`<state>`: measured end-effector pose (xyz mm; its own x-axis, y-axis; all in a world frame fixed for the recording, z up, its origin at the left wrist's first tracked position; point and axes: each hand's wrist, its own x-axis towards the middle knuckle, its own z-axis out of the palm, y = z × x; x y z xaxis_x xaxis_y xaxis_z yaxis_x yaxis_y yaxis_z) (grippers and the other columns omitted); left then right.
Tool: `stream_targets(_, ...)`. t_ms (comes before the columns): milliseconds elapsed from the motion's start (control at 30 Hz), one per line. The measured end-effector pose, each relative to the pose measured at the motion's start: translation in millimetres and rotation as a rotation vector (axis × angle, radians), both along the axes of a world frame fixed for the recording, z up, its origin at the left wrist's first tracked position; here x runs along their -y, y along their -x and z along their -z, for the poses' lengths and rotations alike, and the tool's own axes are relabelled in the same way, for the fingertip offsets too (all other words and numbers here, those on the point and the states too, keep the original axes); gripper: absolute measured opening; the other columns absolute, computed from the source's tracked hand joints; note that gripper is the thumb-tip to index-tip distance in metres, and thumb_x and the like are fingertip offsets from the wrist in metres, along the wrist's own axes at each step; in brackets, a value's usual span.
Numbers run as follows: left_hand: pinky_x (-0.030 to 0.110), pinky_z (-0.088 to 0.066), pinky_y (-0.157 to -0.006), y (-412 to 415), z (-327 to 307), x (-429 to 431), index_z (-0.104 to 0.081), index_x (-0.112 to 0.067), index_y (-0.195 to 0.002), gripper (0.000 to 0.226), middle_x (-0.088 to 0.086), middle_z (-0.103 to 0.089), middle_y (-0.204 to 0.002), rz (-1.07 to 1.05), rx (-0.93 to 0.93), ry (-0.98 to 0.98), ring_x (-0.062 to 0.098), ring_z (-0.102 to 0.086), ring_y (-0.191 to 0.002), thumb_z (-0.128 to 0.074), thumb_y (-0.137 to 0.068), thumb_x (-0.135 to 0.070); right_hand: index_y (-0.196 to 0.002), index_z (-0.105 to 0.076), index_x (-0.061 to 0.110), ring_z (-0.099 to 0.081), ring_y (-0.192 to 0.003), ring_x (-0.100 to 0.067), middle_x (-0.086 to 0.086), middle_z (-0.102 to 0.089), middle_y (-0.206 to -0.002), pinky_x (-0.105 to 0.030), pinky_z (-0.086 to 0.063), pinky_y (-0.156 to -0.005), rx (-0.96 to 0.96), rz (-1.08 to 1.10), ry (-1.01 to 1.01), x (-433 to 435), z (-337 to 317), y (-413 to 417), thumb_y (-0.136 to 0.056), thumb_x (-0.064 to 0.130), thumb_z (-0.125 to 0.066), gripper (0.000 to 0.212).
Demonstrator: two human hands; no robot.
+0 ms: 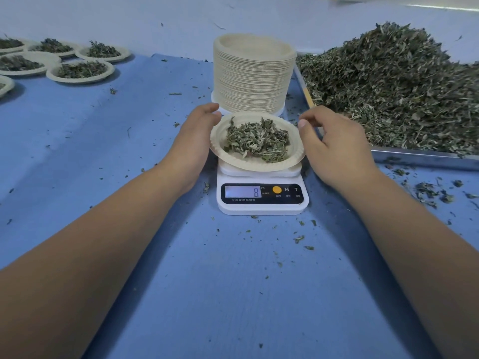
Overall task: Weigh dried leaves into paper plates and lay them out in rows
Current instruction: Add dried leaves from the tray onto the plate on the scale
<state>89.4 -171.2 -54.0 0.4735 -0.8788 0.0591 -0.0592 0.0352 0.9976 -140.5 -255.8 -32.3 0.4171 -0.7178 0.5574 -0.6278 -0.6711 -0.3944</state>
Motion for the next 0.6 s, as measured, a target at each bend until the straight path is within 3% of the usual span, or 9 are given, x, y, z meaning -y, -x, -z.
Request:
stream_targets(100, 0.045, -0.043, -0.114, -0.4, 1.3, 1.7, -0.060, -0.051, -0.110, 0.049, -0.005, -0.063, -0.136, 0.009, 0.014, -0.006, 0.016, -0.058, -0.129, -0.055, -0.062, -0.059, -0.126, -0.064, 0.025, -0.052, -0.112, -0.018, 0.010, -0.064, -0.108, -0.031, -0.042, -0.090, -0.003, -0.068, -0.064, -7.8, -11.9, -7.4, -0.101, 0.037, -0.054, 0.030)
stream_targets(200, 0.046, -0.045, -0.113, -1.1, 3.0, 3.9, -0.060, -0.050, -0.111, 0.035, -0.004, -0.064, -0.134, -0.005, 0.013, -0.006, 0.017, -0.059, -0.127, -0.053, -0.077, -0.049, -0.132, -0.059, 0.035, -0.052, -0.109, -0.013, 0.012, -0.062, -0.117, -0.035, -0.045, -0.092, -0.132, -0.185, -0.099, -14.8, -30.0, -23.2, -0.097, 0.051, -0.054, 0.039)
stream_targets(333, 0.047, -0.044, -0.113, -1.0, 4.5, 3.0, -0.061, -0.045, -0.114, 0.035, -0.002, -0.064, -0.133, 0.010, 0.008, 0.016, 0.018, -0.059, -0.128, -0.050, -0.081, -0.046, -0.131, -0.059, 0.040, -0.055, -0.110, -0.010, 0.014, -0.063, -0.119, -0.035, -0.048, -0.092, -0.335, -0.262, -0.072, -26.9, -44.4, -51.9, -0.086, 0.068, -0.056, 0.053)
stream_targets(467, 0.047, -0.044, -0.114, -0.7, 3.0, 1.7, -0.062, -0.042, -0.114, 0.036, -0.002, -0.066, -0.131, 0.009, -0.015, 0.016, 0.019, -0.060, -0.126, -0.050, -0.080, -0.045, -0.118, -0.071, 0.033, -0.056, -0.101, -0.010, 0.013, -0.067, -0.102, -0.026, -0.045, -0.081, -0.438, -0.268, -0.034, -25.0, -45.5, -68.5, -0.088, 0.048, -0.068, 0.034)
stream_targets(533, 0.047, -0.044, -0.114, 0.1, 2.8, 1.8, -0.062, -0.043, -0.112, 0.035, -0.002, -0.066, -0.131, 0.002, -0.019, 0.011, 0.019, -0.060, -0.126, -0.049, -0.080, -0.045, -0.108, -0.076, 0.030, -0.054, -0.093, -0.006, 0.014, -0.063, -0.092, -0.019, -0.035, -0.074, -0.382, -0.271, 0.003, -22.4, -49.2, -70.0, -0.089, 0.037, -0.069, 0.021)
stream_targets(600, 0.047, -0.045, -0.113, -0.2, 3.2, 2.7, -0.064, -0.044, -0.109, 0.032, -0.005, -0.066, -0.128, -0.018, -0.024, 0.014, 0.017, -0.061, -0.124, -0.049, -0.080, -0.045, -0.100, -0.077, 0.031, -0.056, -0.088, -0.001, 0.018, -0.063, -0.086, -0.015, -0.036, -0.072, -0.262, -0.266, -0.013, -20.2, -55.3, -68.7, -0.089, 0.033, -0.070, 0.013)
